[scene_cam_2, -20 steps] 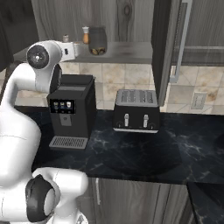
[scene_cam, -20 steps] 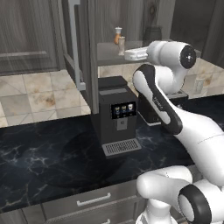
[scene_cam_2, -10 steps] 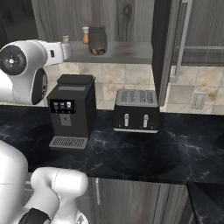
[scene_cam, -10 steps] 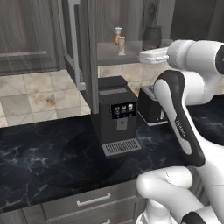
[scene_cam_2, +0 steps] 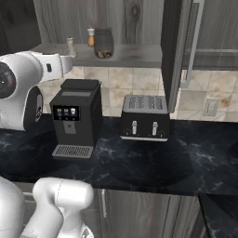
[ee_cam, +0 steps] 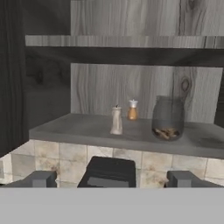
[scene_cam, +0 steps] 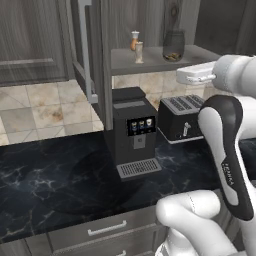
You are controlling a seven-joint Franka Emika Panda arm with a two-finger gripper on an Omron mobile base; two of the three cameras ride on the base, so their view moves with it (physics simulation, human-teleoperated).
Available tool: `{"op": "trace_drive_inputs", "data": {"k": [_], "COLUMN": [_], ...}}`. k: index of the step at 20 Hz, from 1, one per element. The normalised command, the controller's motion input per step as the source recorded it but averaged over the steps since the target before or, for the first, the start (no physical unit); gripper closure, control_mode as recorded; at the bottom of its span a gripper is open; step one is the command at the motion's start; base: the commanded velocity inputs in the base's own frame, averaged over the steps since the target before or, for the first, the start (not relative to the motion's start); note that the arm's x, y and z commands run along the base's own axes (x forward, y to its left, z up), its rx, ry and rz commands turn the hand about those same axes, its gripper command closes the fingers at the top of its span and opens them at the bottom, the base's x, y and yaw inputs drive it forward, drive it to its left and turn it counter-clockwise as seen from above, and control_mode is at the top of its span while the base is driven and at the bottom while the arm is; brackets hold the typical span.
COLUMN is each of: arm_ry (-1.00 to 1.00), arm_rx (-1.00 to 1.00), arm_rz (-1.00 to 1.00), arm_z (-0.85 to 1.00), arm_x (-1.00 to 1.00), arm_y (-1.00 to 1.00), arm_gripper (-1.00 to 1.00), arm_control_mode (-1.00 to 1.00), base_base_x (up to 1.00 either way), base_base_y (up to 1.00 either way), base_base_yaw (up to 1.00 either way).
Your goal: Pick the jar and candle from the dining table and place them in the open cabinet. Close the cabinet after placing the objects.
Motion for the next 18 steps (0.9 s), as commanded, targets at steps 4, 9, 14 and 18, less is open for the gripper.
{"op": "trace_drive_inputs", "data": {"k": [4, 9, 14, 18], "arm_ry": [-0.01, -0.03, 0.0, 0.0], "arm_rx": [0.0, 0.0, 0.01, 0.02], "arm_rz": [-0.01, -0.15, -0.27, -0.2], "arm_z": [0.11, 0.01, 0.01, 0.02], "arm_x": [-0.8, -0.81, -0.8, -0.69], "arm_y": [-0.44, -0.15, -0.14, -0.58], "arm_gripper": [-1.0, -1.0, -1.0, -1.0], "arm_control_mode": [-1.0, -1.0, -1.0, -1.0], "base_base_x": [0.0, 0.0, 0.0, 0.0], "base_base_y": [0.0, 0.0, 0.0, 0.0], "base_base_yaw": [0.0, 0.0, 0.0, 0.0]}}
